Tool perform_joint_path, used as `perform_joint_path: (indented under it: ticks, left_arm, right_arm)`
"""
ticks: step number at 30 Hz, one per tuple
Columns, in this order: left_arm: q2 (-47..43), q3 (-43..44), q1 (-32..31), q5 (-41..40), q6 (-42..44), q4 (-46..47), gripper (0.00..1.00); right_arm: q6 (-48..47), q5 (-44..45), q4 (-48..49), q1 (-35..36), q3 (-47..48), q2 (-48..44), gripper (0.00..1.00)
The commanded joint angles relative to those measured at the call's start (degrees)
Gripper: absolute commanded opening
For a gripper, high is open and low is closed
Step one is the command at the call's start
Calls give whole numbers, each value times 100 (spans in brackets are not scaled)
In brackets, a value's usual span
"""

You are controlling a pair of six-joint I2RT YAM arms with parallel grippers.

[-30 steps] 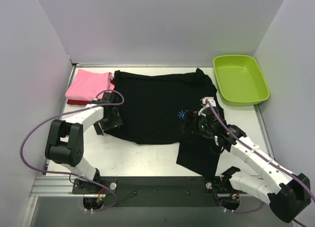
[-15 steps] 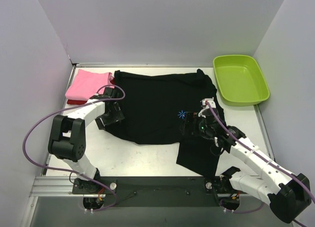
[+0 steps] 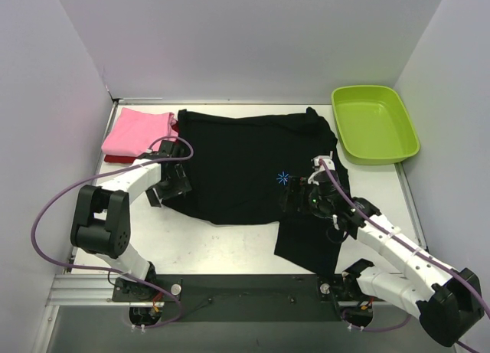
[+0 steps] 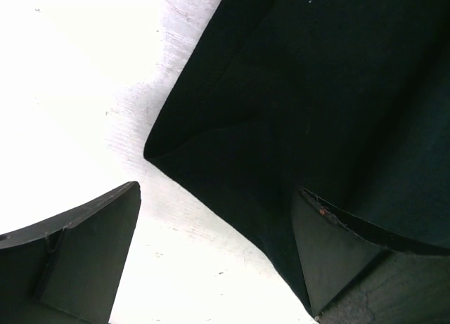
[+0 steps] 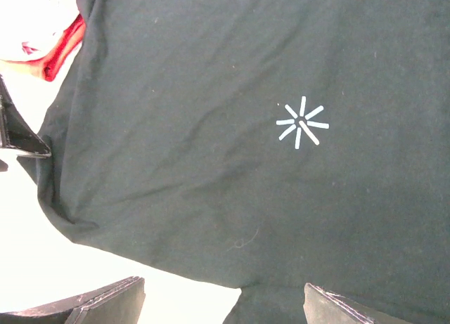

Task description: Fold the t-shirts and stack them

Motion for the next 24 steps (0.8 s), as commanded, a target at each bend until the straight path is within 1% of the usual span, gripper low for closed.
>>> perform_joint_path:
  ticks: [1,9,13,20,24]
  left_arm:
    - [-79,43,23,-197,96,-179,97]
    - [-158,-28,23,-276,105,-302,97]
    - [-211,-194,31,-294,113,-355,97]
    - [-746,-625,32,-373,8,-548,98]
    - [-1151,-809,32,-469,-211,-838,98]
  right_arm:
    - [91,-61,134,45,-75,-145,95]
    - [126,-105,134,54,-162,-260,95]
    - [126,-132,134,54,-171,-286,95]
    - [187,-219,195,54,-242,-330,94]
    - [275,-316,230,71,-312,-365,94]
